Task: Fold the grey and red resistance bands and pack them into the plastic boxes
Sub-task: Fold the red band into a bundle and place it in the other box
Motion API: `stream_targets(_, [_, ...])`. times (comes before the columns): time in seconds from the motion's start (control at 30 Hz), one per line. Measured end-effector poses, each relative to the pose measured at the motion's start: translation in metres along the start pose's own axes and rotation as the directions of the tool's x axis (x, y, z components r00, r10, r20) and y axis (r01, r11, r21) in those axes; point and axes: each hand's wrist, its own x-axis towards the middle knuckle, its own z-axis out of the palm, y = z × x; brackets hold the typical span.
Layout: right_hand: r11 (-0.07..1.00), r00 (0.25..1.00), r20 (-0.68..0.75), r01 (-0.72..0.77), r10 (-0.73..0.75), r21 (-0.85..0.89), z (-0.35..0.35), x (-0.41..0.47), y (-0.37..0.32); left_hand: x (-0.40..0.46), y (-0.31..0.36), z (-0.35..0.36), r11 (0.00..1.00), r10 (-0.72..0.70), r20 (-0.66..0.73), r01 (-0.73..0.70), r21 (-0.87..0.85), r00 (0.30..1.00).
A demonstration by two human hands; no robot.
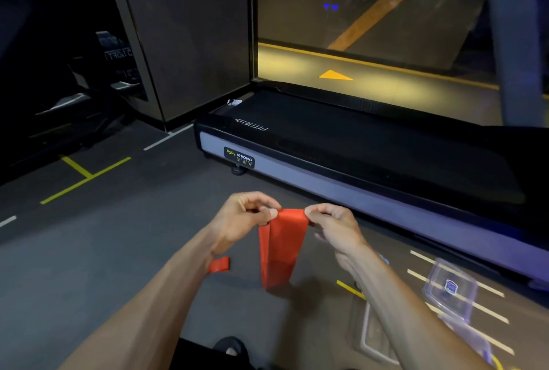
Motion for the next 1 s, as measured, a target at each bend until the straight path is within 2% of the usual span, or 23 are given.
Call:
stream_targets(0.17, [1.0, 0.999, -0.039, -0.017, 0.018, 0.022, 0.005, 0.0, 0.0, 0.002, -0.002, 0.006, 0.993, 0.043, -0.075, -0.034, 0.115, 0.996])
stream_targets(0.33, [0.998, 0.999, -0.048, 0.0, 0.003, 0.057, 0.007, -0.002, -0.005, 0.01, -0.009, 0.009, 0.967, 0.057, -0.08, -0.035, 0.252, 0.995])
stream_targets(0.6, [0.991, 0.999, -0.03, -0.041, 0.045, 0.124, 0.004, -0.003, -0.007, 0.008, -0.005, 0.016, 0.963, 0.039, -0.021, -0.032, 0.269, 0.999])
stream_targets(1.0, [0.977, 0.996, -0.009, -0.085, 0.089, 0.195, 0.004, -0.004, -0.009, -0.002, -0.002, 0.021, 0.838, 0.211, -0.116, -0.118, 0.533, 0.971])
